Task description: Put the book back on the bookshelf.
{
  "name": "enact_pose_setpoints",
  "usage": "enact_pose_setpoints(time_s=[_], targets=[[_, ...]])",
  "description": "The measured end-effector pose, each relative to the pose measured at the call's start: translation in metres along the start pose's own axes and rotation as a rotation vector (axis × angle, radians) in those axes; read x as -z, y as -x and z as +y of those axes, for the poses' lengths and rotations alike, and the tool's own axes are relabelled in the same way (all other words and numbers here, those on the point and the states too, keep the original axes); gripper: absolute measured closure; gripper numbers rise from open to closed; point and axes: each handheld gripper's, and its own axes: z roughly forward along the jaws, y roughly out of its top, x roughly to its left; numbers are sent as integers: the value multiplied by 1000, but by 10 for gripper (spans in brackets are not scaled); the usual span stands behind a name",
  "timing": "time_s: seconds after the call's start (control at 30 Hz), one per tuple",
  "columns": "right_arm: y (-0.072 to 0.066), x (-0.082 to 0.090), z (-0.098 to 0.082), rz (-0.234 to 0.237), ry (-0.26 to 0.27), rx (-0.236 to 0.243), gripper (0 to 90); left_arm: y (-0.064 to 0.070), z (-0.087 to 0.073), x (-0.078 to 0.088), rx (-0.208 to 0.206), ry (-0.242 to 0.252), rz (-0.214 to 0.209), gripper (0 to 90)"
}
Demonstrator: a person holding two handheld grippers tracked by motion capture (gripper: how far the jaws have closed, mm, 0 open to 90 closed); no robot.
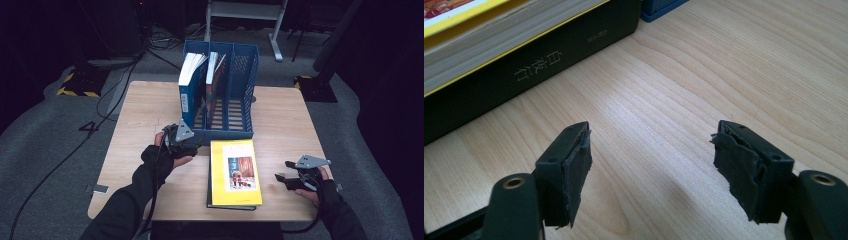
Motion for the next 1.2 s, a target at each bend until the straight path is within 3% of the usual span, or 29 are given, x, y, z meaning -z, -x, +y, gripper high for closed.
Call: enact_pose_setpoints(time_s=[0.23,0.43,0.73,0.9,1.2], targets=[[-3,7,5,23,16,-11,306,2,-29,-4,-14,-64,-56,365],[-11,9,10,41,14,15,298,5,-43,-3,-29,-98,-112,341],[-22,13,19,96,28,22,288,20,-67,1,-60,-156,-182,260],[-30,13,25,115,22,55,290,30,-78,3,-64,-188,-222,243],[-43,11,29,182,4,84,321,48,-86,6,-128,-227,-263,237]])
